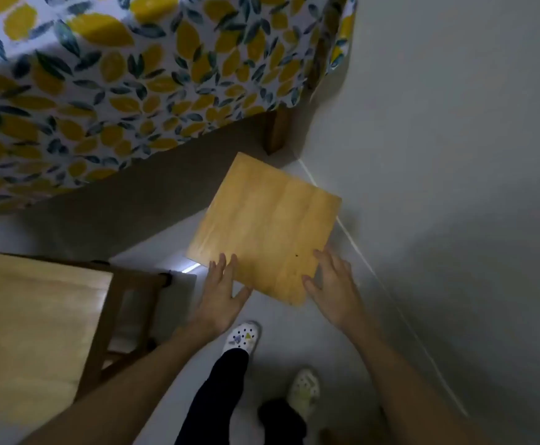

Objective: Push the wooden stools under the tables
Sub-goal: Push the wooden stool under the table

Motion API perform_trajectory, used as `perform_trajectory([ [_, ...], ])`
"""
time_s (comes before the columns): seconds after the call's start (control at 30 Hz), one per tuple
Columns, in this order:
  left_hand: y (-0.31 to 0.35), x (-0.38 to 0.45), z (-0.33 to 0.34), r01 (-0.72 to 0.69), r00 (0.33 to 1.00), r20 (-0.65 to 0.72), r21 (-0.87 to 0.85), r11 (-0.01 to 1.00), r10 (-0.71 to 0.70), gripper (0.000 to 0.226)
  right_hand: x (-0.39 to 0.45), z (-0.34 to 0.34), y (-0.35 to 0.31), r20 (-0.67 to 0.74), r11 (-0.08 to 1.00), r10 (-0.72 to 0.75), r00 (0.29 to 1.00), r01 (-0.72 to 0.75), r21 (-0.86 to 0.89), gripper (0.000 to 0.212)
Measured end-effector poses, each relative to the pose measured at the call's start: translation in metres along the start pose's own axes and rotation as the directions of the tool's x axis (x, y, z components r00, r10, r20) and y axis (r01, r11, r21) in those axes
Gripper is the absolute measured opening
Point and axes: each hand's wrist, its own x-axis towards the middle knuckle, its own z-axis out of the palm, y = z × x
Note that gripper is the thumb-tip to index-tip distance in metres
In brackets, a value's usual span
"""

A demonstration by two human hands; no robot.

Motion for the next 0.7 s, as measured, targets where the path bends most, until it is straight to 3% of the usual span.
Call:
perform_trajectory([
  [0.1, -0.008, 0.037, 0.033, 0.088, 0.995, -0.053, 0.167, 0.982, -0.080, 0.084, 0.041, 0.026, 0.038, 0.110, 0.992, -0.076, 0.991, 0.086, -0.095, 0.066],
  [0.27, -0.016, 0.067, 0.085, 0.275, 0.961, -0.067, 0.224, 0.935, -0.267, 0.098, 0.084, 0.061, 0.084, 0.230, 0.918, -0.232, 0.945, 0.291, -0.270, 0.087],
  [0.43, -0.023, 0.075, 0.116, 0.301, 0.942, -0.229, 0.258, 0.918, -0.245, 0.099, 0.092, 0.082, 0.116, 0.208, 0.855, -0.356, 0.911, 0.408, -0.322, 0.098],
  [0.7, -0.029, 0.080, 0.112, 0.325, 0.934, -0.265, 0.360, 0.874, -0.239, 0.096, 0.113, 0.079, 0.115, 0.232, 0.788, -0.442, 0.867, 0.498, -0.361, 0.102],
])
